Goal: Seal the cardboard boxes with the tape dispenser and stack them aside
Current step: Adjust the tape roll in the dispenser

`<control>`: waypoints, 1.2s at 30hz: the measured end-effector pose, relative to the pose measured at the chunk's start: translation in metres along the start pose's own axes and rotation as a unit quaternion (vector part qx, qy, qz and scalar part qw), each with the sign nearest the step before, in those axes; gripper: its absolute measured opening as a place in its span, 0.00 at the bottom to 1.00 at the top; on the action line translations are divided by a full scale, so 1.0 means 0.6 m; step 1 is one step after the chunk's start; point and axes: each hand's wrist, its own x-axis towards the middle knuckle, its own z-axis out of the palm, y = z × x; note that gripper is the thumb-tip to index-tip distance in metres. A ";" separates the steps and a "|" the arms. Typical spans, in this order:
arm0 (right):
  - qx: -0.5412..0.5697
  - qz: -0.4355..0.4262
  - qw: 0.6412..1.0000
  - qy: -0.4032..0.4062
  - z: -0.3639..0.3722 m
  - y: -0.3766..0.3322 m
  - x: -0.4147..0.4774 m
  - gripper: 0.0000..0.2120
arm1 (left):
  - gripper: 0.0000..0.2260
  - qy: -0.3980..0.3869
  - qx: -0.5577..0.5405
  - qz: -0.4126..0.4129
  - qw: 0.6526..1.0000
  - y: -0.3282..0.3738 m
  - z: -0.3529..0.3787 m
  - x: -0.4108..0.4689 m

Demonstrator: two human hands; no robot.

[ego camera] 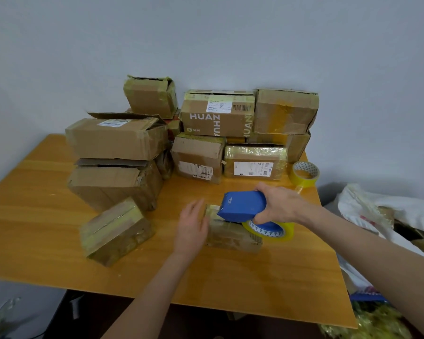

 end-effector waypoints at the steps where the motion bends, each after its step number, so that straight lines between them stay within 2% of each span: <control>1: -0.005 -0.002 1.000 0.000 -0.001 -0.001 0.000 0.29 | 0.26 -0.053 0.036 0.069 0.996 0.013 0.001 -0.002; 3: -0.008 -0.002 1.000 -0.004 -0.004 -0.001 -0.001 0.29 | 0.32 -0.168 0.125 0.136 0.968 0.019 0.008 -0.008; 5: -0.008 -0.006 1.000 -0.006 -0.006 0.001 -0.004 0.30 | 0.33 -0.210 0.191 0.143 0.948 0.006 0.017 -0.011; 12: -0.051 -0.035 0.998 -0.003 -0.011 -0.005 -0.002 0.37 | 0.29 -0.212 0.266 0.141 0.930 -0.002 0.039 -0.011; 16: -0.056 -0.045 0.997 0.008 -0.012 0.002 -0.002 0.35 | 0.29 -0.215 0.281 0.144 0.924 -0.005 0.040 -0.010; 22: -0.035 -0.031 0.998 -0.043 -0.030 0.057 -0.026 0.29 | 0.29 -0.215 0.298 0.147 0.918 -0.006 0.032 -0.008; 29: -0.044 0.014 0.997 -0.062 0.008 0.095 -0.038 0.34 | 0.29 -0.223 0.311 0.149 0.912 -0.005 0.022 -0.010; 36: -0.075 0.014 0.997 -0.024 0.037 0.080 -0.037 0.35 | 0.32 -0.209 0.345 0.134 0.905 0.018 0.010 -0.008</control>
